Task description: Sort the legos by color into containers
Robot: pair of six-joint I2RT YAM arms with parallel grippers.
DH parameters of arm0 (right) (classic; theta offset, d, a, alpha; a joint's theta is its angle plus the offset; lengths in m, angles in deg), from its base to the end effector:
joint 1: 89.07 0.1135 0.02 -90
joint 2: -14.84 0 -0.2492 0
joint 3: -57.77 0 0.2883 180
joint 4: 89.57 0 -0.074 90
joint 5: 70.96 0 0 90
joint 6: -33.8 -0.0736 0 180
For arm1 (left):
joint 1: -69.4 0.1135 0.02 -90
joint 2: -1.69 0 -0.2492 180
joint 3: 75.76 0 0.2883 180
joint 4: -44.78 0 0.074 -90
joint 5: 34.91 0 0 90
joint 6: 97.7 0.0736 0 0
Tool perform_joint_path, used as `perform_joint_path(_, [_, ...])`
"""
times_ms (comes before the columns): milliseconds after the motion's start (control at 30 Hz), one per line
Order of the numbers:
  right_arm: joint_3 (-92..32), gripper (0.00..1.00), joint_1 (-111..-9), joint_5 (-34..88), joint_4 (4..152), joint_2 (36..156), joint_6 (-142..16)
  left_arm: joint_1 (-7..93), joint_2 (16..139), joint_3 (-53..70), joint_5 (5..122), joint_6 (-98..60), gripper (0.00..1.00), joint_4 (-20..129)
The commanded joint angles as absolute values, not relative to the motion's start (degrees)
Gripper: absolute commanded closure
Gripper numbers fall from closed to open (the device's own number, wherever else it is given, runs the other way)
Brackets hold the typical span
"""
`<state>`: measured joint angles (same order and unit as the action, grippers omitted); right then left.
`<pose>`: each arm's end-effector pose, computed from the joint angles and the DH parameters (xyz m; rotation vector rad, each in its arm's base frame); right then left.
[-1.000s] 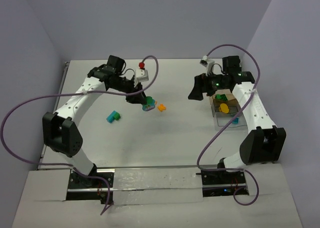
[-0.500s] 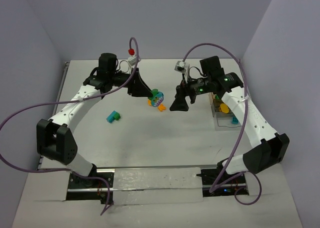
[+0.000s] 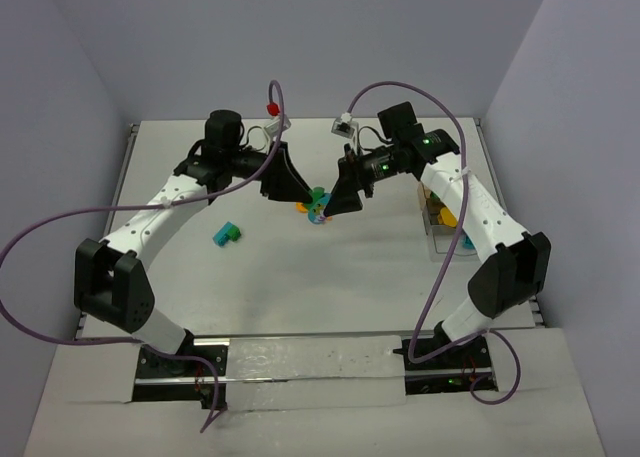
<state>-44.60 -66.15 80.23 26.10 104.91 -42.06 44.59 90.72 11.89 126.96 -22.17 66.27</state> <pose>0.3151 0.2032 0.3378 -1.1362 1.9658 1.3703 0.3276 -0.2285 0.3181 1.0415 1.7433 -1.6574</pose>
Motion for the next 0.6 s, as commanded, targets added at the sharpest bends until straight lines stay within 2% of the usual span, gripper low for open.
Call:
perform_joint_path(0, [-48.2, 0.02, -65.8, 85.2, 24.9, 105.7, -42.5, 43.6, 88.8, 12.6, 129.0, -22.3, 1.0, 63.6])
perform_joint_path(33, [-48.2, 0.05, -65.8, 85.3, 25.0, 105.7, -42.5, 43.6, 88.9, 12.7, 129.0, -22.5, 1.0, 63.5])
perform_joint_path(167, [-47.2, 0.39, -65.8, 85.3, 25.5, 105.4, -42.0, 43.6, 89.2, 12.4, 129.1, -24.5, 1.0, 61.2])
perform_joint_path(200, [-47.1, 0.44, -65.8, 85.0, 25.6, 105.2, -42.0, 43.6, 89.3, 12.3, 129.1, -24.7, 1.0, 60.9])
perform_joint_path(233, [-46.6, 0.52, -65.9, 84.7, 25.9, 105.0, -41.9, 43.6, 89.4, 12.1, 129.1, -25.6, 1.0, 60.2])
perform_joint_path(333, [-45.9, 0.66, -65.8, 83.6, 26.5, 104.6, -41.6, 43.6, 89.5, 11.6, 129.3, -26.7, 1.0, 58.6])
perform_joint_path(433, [-45.2, 0.94, -65.9, 82.0, 26.4, 103.9, -40.8, 43.7, 89.6, 11.8, 128.8, -26.5, 1.0, 59.0])
perform_joint_path(467, [-44.8, 1.0, -66.0, 81.5, 26.2, 103.3, -40.2, 44.0, 89.6, 11.9, 128.6, -26.2, 1.0, 59.5])
perform_joint_path(567, [-42.3, 1.0, -67.0, 80.6, 24.4, 101.3, -37.6, 46.1, 89.7, 11.8, 128.2, -27.8, 1.0, 58.5])
